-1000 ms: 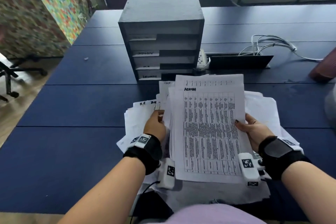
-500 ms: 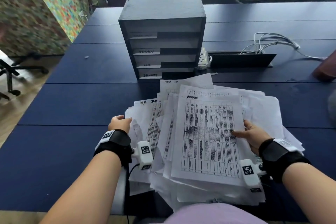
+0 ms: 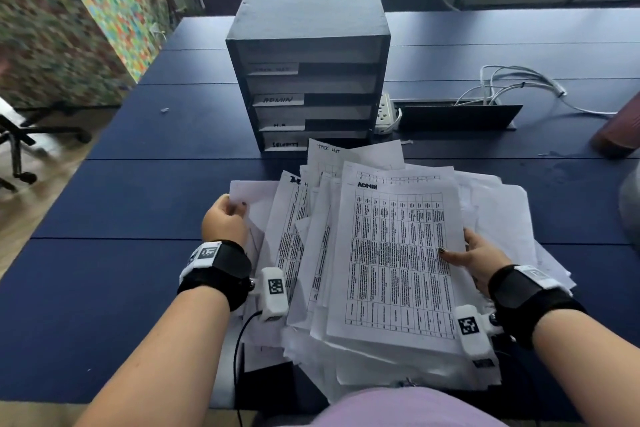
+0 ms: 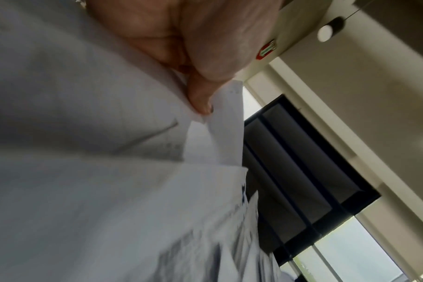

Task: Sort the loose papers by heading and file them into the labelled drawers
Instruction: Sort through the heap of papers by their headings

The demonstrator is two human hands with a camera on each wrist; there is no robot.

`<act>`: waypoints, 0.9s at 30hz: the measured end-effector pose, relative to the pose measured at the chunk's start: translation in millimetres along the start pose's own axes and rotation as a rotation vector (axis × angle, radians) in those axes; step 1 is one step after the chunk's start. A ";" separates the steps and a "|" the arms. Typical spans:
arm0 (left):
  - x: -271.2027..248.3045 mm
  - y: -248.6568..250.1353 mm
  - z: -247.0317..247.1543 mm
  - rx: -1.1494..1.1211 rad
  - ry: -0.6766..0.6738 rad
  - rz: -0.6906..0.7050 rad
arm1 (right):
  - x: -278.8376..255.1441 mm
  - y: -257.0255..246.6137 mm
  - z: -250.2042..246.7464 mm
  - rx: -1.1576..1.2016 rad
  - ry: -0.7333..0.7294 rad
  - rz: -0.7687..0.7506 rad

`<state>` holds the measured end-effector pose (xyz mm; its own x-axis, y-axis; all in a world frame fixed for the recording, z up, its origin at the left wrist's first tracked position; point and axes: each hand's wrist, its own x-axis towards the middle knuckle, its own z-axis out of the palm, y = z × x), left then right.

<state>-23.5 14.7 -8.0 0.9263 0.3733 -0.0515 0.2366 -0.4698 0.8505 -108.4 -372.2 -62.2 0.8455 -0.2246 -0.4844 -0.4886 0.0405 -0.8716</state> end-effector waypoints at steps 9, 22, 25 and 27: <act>20.6 43.3 -41.9 -0.127 0.161 0.277 | 5.8 10.3 -4.8 -0.043 0.032 0.002; -27.2 108.5 -32.0 -0.333 -0.318 0.511 | -2.3 6.1 -1.2 0.062 0.010 0.012; -32.3 74.1 -10.0 -0.085 -0.454 0.461 | 0.9 11.0 -3.4 0.043 0.024 -0.012; -29.4 49.2 -0.5 0.060 -0.434 0.375 | 2.5 13.2 -5.2 0.061 0.016 -0.026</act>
<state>-39.2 -18.9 35.7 0.9825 -0.1843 0.0273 -0.1272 -0.5559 0.8214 -113.8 -377.3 -74.5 0.8538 -0.2422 -0.4608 -0.4521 0.0939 -0.8870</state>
